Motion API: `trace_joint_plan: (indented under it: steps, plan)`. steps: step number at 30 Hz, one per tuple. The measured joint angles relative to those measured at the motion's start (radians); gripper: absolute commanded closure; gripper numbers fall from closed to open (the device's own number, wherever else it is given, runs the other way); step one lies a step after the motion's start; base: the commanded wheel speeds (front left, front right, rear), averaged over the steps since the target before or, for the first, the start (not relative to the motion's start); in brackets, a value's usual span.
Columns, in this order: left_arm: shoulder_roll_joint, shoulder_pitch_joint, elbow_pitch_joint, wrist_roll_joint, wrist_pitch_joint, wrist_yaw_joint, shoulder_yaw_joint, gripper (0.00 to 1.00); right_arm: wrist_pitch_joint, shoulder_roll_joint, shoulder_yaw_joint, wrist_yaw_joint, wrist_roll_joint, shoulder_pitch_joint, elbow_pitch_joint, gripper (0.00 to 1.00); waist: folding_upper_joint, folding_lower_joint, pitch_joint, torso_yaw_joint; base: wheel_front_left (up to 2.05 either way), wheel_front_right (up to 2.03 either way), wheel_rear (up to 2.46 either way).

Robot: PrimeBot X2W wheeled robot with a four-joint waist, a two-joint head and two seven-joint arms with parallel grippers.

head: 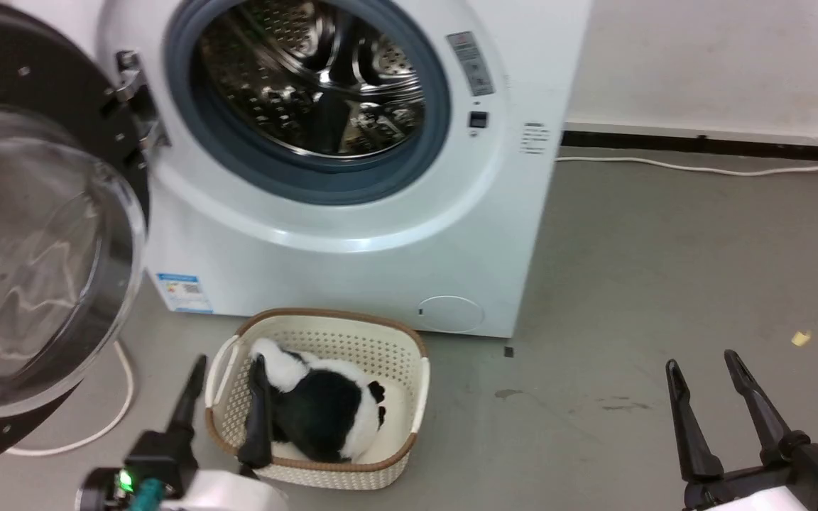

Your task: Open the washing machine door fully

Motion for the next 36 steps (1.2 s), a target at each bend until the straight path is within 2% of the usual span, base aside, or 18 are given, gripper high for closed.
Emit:
trace_joint_plan:
  steps: [8, 18, 19, 36]
  plan:
    - [-0.016, 0.054, -0.015, 0.023, 0.000, 0.012, -0.027, 0.00, 0.000, 0.000, 0.009, 0.000, 0.015, 0.013, 0.021, 0.00, 0.0000, 0.0002, -0.001, -0.045, 0.00, 0.00, 0.00]
    - [-0.017, 0.054, 0.006, 0.024, 0.000, 0.012, -0.041, 0.00, 0.000, 0.000, 0.008, 0.000, 0.015, 0.013, 0.035, 0.00, 0.0000, 0.0001, 0.001, -0.052, 0.00, 0.00, 0.00]
    - [-0.016, 0.054, 0.006, 0.023, 0.000, 0.011, -0.041, 1.00, 0.000, 0.000, 0.008, 0.000, 0.015, 0.013, 0.035, 1.00, 0.0000, 0.0002, 0.001, -0.052, 0.00, 0.00, 0.00]
    - [-0.020, 0.053, 0.000, 0.037, 0.029, 0.005, -0.025, 1.00, 0.027, 0.000, 0.012, 0.000, 0.012, 0.011, 0.035, 1.00, 0.0000, 0.0002, 0.001, -0.052, 0.00, 0.00, 0.00]
